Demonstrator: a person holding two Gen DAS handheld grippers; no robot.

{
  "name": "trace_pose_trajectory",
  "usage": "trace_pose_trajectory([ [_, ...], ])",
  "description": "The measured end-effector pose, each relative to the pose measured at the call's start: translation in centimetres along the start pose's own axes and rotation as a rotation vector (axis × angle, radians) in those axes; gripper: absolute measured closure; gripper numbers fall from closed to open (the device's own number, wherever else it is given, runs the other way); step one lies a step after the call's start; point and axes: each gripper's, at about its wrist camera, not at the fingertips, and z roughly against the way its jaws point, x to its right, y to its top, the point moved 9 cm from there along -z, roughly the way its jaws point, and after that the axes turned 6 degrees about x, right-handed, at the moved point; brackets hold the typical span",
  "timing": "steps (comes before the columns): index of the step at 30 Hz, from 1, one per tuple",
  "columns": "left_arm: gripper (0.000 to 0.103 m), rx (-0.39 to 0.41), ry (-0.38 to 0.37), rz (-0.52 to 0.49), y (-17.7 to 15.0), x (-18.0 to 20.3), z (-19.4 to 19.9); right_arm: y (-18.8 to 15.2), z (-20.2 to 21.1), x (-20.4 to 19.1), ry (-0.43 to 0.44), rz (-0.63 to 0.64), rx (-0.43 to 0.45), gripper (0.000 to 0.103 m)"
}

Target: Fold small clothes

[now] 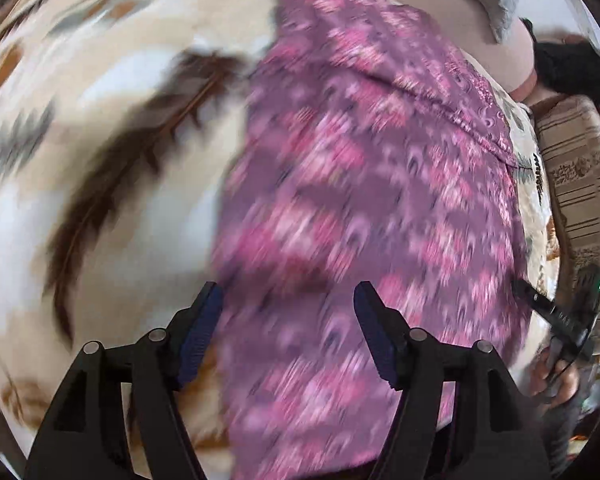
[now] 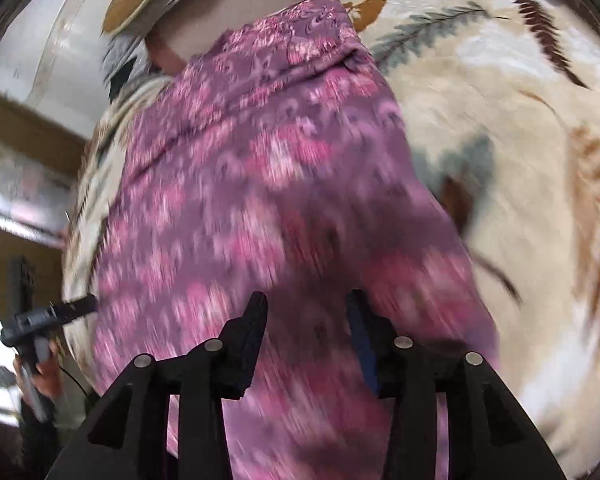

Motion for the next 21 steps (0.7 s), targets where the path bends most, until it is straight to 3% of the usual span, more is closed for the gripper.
trace_pose_trajectory([
  [3, 0.035, -0.021, -0.033, 0.043, -3.6, -1.9, 1.2, -3.3, 2.0, 0.9, -0.012, 0.025, -0.006, 0.058],
  [6, 0.035, -0.009, -0.074, 0.058, -6.2, -2.8, 2.2, -4.8, 4.1, 1.7, -0.052, 0.051, 0.017, 0.057],
  [11, 0.035, -0.020, -0.163, 0.081, -9.5, -2.3, 2.2, -5.9, 7.5, 5.8, -0.114, -0.016, 0.094, 0.045],
  [16, 0.025, -0.018, -0.207, 0.072, -11.3, -1.4, 2.1, -7.8, 6.7, 7.7, -0.158, -0.007, 0.081, 0.045],
  [21, 0.024, -0.016, -0.174, 0.033, -12.1, -0.8, 2.0, -8.2, 5.9, 6.9, -0.148, 0.064, 0.086, 0.041],
])
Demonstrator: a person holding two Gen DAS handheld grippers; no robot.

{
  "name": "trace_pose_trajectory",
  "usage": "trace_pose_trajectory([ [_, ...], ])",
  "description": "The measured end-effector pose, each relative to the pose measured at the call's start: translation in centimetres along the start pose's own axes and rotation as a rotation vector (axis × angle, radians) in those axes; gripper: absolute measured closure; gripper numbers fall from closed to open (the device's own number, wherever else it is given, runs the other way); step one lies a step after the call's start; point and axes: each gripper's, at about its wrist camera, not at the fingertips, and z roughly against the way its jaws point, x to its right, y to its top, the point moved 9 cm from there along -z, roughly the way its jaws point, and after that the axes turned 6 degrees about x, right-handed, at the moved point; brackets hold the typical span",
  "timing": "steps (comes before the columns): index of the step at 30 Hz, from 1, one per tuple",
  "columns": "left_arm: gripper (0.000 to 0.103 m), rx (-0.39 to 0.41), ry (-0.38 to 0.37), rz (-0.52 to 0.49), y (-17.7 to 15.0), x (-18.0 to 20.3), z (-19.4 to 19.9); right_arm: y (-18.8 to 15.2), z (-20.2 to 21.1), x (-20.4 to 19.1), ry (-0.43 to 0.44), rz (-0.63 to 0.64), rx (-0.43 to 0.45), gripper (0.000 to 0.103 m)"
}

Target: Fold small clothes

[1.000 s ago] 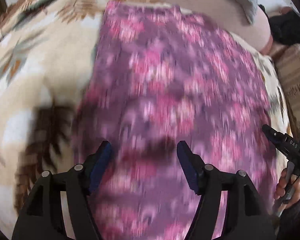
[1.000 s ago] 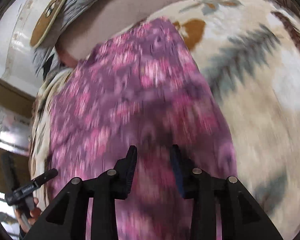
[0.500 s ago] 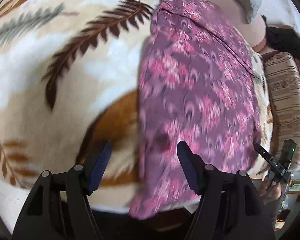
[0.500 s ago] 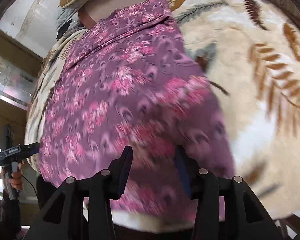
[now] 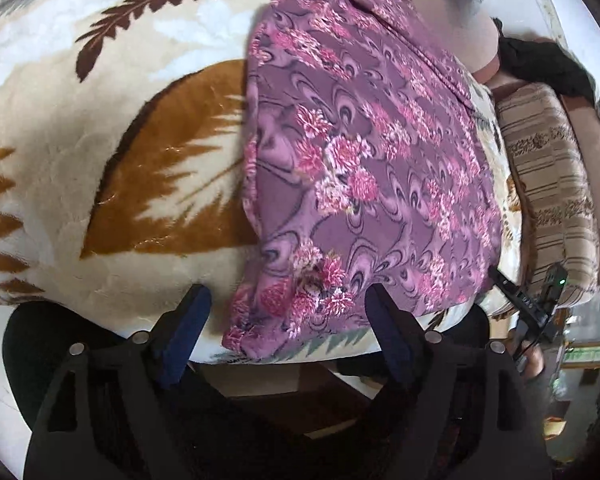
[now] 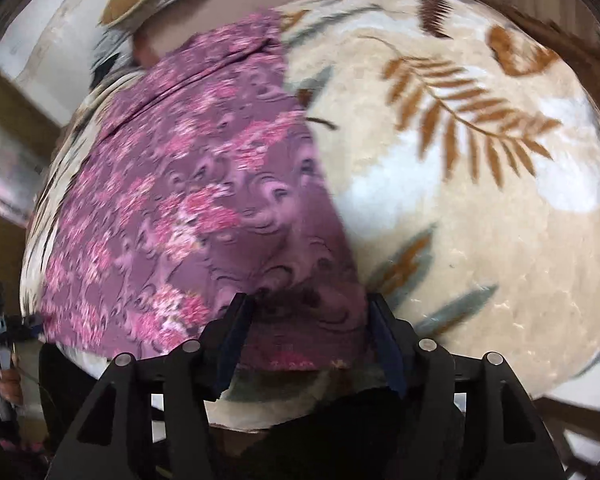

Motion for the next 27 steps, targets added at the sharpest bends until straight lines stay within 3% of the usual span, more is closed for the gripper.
trace_pose_trajectory([
  [3, 0.034, -0.003, 0.000, -0.006, -0.2, 0.3, -0.2, -0.2, 0.0, -0.6, -0.003, 0.067, -0.018, 0.053],
  [6, 0.077, -0.040, 0.000, -0.012, -0.8, 0.3, -0.4, -0.3, 0.3, -0.5, -0.005, 0.091, -0.032, 0.090],
  [7, 0.096, -0.062, -0.008, -0.010, -1.1, 0.5, -0.7, -0.4, 0.4, -0.7, 0.038, 0.081, -0.044, 0.094],
  [11, 0.096, -0.063, -0.043, -0.012, -1.1, 1.3, -0.1, -0.4, 1.0, -2.2, 0.094, 0.097, -0.036, 0.094],
  [19, 0.096, 0.046, -0.187, 0.020, 2.1, 3.4, 3.7, 2.8, 3.7, -3.8, 0.302, -0.091, 0.059, 0.094],
  [27, 0.096, 0.090, -0.210, 0.047, 6.5, 4.3, 4.2, 8.1, 4.4, -4.2, 0.375, -0.174, 0.159, 0.094],
])
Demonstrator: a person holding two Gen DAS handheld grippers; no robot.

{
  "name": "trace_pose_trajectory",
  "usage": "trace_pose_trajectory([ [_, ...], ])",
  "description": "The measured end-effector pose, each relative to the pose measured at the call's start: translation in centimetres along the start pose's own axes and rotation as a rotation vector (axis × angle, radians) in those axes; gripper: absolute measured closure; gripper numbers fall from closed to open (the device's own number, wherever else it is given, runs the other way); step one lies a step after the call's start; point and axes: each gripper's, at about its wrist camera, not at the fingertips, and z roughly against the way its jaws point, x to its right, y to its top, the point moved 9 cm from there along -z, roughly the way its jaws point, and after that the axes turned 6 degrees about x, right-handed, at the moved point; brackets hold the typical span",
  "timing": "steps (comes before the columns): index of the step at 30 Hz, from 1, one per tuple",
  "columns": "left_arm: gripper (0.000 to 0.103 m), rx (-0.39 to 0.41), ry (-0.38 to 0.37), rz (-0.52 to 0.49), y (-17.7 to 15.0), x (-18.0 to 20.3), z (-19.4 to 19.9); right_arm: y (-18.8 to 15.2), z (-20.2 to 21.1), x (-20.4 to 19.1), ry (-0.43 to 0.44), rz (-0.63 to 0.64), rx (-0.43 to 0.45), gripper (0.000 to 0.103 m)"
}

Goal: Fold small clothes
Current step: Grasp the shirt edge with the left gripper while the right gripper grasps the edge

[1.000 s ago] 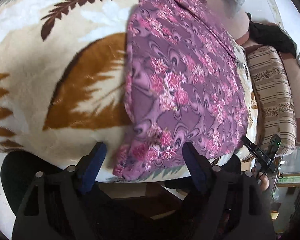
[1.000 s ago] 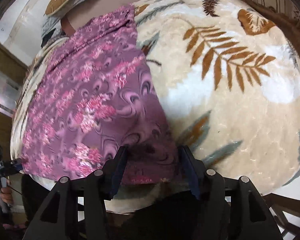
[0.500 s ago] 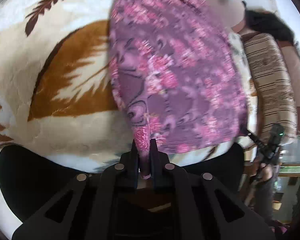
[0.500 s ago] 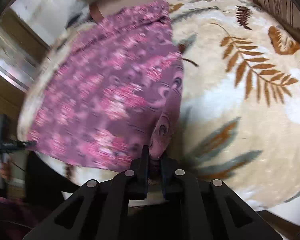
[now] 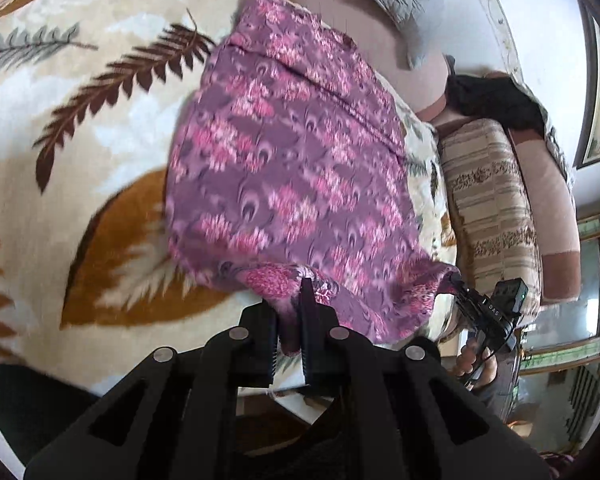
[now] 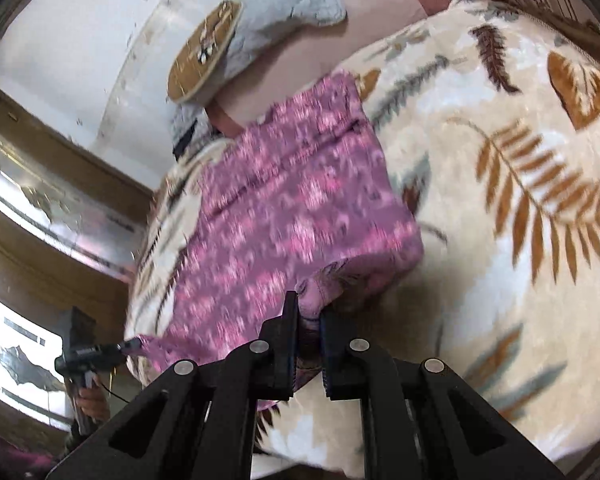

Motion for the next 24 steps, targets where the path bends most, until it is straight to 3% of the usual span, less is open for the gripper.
trace_pose_trajectory([
  [13, 0.096, 0.142, -0.005, 0.036, 12.4, 0.0, -1.2, 10.2, -6.5, -1.4, 0.055, -0.032, 0.123, 0.094],
  [24, 0.096, 0.205, -0.006, 0.093, 25.6, -0.2, -7.0, 20.1, -16.5, 1.7, 0.040, -0.180, 0.166, 0.094],
])
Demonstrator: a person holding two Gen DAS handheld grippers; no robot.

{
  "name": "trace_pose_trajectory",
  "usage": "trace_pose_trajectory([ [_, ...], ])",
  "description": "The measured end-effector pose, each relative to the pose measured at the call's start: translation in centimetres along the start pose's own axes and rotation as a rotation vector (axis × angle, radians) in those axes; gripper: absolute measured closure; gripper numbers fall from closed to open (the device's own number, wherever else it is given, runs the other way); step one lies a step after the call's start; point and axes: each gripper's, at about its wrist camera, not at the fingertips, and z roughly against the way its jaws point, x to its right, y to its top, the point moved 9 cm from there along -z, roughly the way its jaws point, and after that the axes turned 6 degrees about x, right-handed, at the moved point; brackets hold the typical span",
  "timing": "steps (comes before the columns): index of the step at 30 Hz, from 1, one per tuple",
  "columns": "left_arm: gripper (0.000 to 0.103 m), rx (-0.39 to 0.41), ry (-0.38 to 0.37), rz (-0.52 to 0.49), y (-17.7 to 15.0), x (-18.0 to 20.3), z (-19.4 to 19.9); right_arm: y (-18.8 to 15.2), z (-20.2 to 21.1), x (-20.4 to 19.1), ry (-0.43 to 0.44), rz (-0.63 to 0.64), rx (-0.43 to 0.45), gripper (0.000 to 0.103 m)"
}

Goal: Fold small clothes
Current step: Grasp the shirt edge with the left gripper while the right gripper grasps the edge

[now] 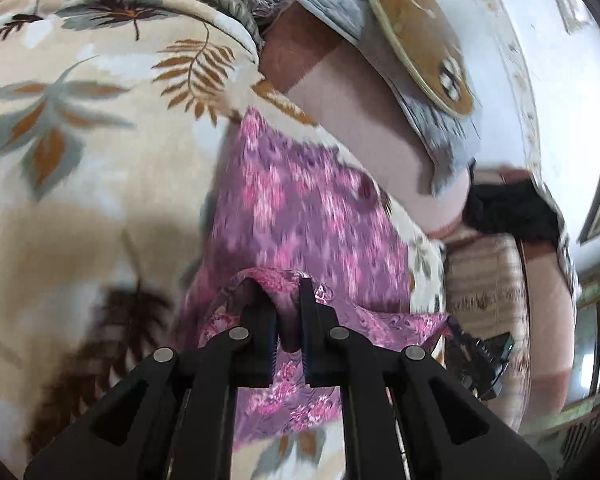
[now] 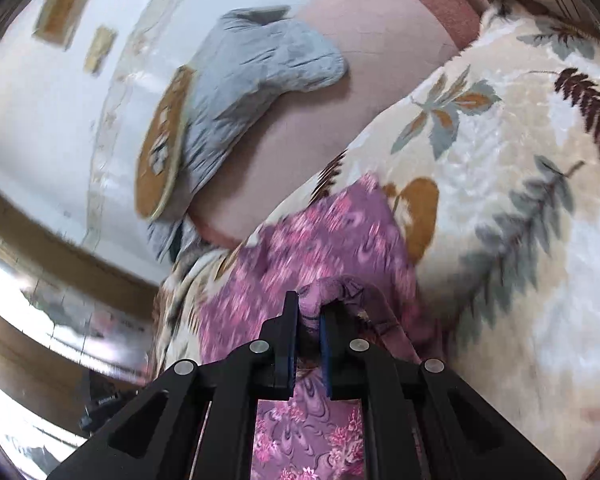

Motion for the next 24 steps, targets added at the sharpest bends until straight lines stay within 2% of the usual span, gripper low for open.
trace_pose_trajectory([
  [5, 0.096, 0.011, 0.018, 0.060, 5.1, -0.4, -4.5, 2.8, -4.8, 2.4, -0.027, -0.107, 0.006, 0.094],
  [9, 0.096, -0.001, 0.089, 0.066, 7.5, -1.4, -7.8, 4.4, -8.3, 3.3, -0.057, -0.153, 0.003, 0.094],
  [13, 0.095, -0.014, 0.165, 0.095, 9.5, -2.9, -9.9, 6.4, -10.3, 3.6, -0.030, -0.240, 0.013, 0.089],
  [14, 0.092, 0.009, 0.188, 0.109, 10.3, -3.5, -9.7, 6.9, -10.5, 3.9, -0.022, -0.287, 0.020, 0.088],
  [15, 0.088, 0.018, 0.177, 0.118, 10.9, -3.7, -9.5, 7.2, -10.6, 4.5, -0.012, -0.345, 0.028, 0.088],
  [17, 0.058, 0.029, 0.113, 0.162, 12.0, -4.0, -8.7, 7.6, -10.6, 4.9, 0.004, -0.394, 0.042, 0.086],
  [19, 0.044, 0.044, 0.072, 0.175, 12.5, -4.3, -7.5, 7.6, -10.1, 4.5, 0.022, -0.358, 0.056, 0.084],
  [21, 0.042, 0.038, 0.099, 0.109, 12.1, -4.5, -7.0, 7.7, -9.3, 4.0, 0.057, -0.332, 0.087, 0.081],
  [23, 0.041, 0.010, 0.143, 0.045, 11.2, -5.0, -7.0, 8.1, -8.0, 4.6, 0.095, -0.374, 0.161, 0.066],
  [24, 0.041, -0.007, 0.147, 0.032, 10.7, -5.1, -7.2, 8.4, -7.1, 5.1, 0.080, -0.380, 0.212, 0.061],
])
